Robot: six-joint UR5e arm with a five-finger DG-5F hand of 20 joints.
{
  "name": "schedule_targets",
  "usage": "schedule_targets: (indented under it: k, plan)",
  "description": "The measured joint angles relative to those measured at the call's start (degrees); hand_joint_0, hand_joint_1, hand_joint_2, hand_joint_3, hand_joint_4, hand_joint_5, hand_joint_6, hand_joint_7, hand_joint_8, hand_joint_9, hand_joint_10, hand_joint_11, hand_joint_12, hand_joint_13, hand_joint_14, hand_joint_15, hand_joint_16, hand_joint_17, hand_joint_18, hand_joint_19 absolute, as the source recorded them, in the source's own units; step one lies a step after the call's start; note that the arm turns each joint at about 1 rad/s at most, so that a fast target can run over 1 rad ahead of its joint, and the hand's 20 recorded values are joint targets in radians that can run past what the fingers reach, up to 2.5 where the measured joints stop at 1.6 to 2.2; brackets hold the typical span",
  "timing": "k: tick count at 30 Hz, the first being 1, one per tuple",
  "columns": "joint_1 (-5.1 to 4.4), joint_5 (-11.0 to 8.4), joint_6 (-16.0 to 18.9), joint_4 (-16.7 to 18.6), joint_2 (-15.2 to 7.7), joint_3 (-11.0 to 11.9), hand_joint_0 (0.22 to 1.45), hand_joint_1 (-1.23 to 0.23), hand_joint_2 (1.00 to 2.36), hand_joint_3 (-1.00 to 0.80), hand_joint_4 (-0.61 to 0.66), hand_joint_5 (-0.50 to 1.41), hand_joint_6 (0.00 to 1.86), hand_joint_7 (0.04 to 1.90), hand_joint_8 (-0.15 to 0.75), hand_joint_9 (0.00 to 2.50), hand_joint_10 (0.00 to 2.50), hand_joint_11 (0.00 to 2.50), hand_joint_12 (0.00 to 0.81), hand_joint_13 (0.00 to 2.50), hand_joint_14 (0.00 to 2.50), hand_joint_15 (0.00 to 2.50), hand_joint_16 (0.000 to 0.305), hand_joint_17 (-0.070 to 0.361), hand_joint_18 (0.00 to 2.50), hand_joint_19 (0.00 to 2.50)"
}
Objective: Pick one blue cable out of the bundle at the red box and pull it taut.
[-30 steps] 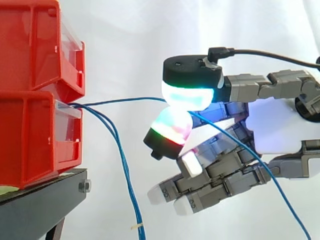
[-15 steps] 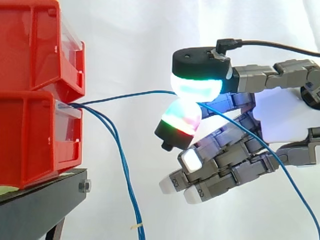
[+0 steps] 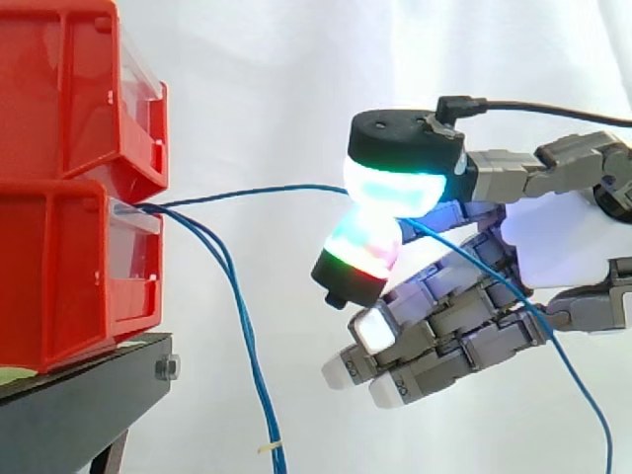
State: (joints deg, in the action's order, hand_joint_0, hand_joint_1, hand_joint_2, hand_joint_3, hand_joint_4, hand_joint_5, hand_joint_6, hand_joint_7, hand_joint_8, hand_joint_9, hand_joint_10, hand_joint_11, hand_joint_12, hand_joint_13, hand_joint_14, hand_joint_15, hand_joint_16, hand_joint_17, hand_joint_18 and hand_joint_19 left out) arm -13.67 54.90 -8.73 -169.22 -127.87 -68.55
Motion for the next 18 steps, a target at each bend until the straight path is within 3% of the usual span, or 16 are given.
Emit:
schedule_targets:
  k: [8,18]
  plan:
    - [0.42,0.08,0.0,-0.1,0.0,0.0,0.62,-0.91,1.00,-0.50,0.10,-0.19,0.88,1.07,0.312,0.70,0.02,0.86,0.396,0.24,0.00,0.03,0.058,0.130,0.25,0.06]
    - [0.51,-0.11,-0.2,-0.1,0.0,0.0,0.49,-0.79,1.00,-0.50,0.15,-0.17,0.84,1.03,0.345,0.74,0.02,0.86,0.431,0.24,0.00,0.06,0.062,0.140,0.24,0.12]
